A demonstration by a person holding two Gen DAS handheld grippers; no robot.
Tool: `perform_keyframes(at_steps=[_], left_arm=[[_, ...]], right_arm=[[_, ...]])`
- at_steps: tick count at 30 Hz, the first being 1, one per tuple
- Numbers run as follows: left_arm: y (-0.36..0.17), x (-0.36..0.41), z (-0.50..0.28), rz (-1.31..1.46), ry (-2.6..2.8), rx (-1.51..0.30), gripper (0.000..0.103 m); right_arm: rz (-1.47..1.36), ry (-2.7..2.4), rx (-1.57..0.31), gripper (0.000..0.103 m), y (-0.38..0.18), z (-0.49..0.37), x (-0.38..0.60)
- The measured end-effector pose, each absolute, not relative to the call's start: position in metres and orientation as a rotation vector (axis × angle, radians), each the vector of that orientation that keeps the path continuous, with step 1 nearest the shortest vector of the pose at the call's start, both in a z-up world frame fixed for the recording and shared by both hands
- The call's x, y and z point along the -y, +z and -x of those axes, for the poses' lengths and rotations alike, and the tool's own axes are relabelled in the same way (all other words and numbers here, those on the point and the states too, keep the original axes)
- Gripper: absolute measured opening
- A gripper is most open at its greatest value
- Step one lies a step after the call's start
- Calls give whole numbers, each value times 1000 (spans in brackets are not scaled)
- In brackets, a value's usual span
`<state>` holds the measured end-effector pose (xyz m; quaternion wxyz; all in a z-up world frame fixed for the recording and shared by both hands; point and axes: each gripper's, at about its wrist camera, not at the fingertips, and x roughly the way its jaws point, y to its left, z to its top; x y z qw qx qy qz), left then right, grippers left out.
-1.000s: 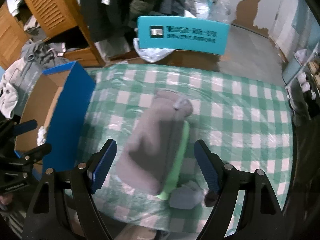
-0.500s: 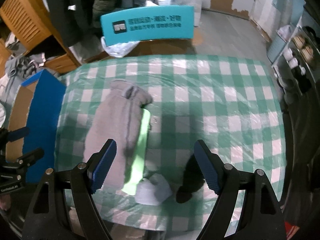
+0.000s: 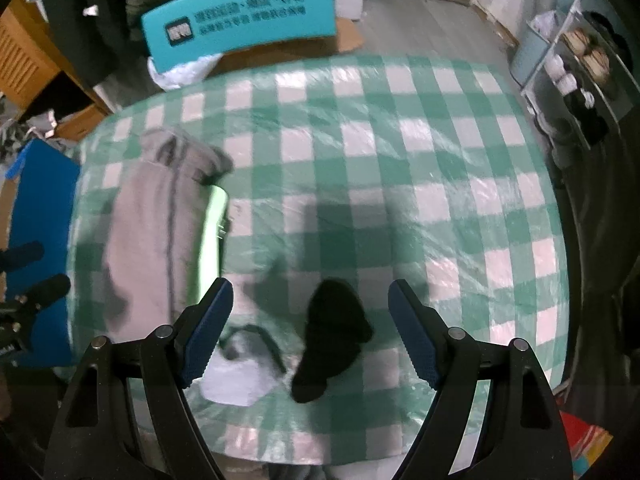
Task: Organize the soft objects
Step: 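Lower the right tool onto the black sock and close on it, then grasp the grey fleece sock with the left tool while the right tool holds the black sock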
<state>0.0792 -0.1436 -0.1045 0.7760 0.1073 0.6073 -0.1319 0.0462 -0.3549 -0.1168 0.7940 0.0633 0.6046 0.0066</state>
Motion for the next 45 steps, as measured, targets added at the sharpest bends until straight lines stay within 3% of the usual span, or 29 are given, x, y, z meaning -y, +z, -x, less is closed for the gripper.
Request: perform_keyframes(at_steps=[19, 22, 24, 26, 45], left_arm=[[-127, 168, -92, -226, -294, -1365, 69], [-130, 171, -95, -220, -293, -1372, 70], [-132, 173, -96, -209, -291, -1376, 72], [-134, 174, -99, -196, -290, -1377, 75], [-156, 197, -131, -68, -225, -1427, 78]], right_arm=[[-111, 13, -1430, 79, -171, -43, 359], [-107, 23, -1453, 65, -178, -42, 358], [-107, 23, -1467, 48, -183, -42, 358], [-112, 25, -1466, 42, -184, -42, 359], [-148, 42, -1377, 40, -164, -52, 360]])
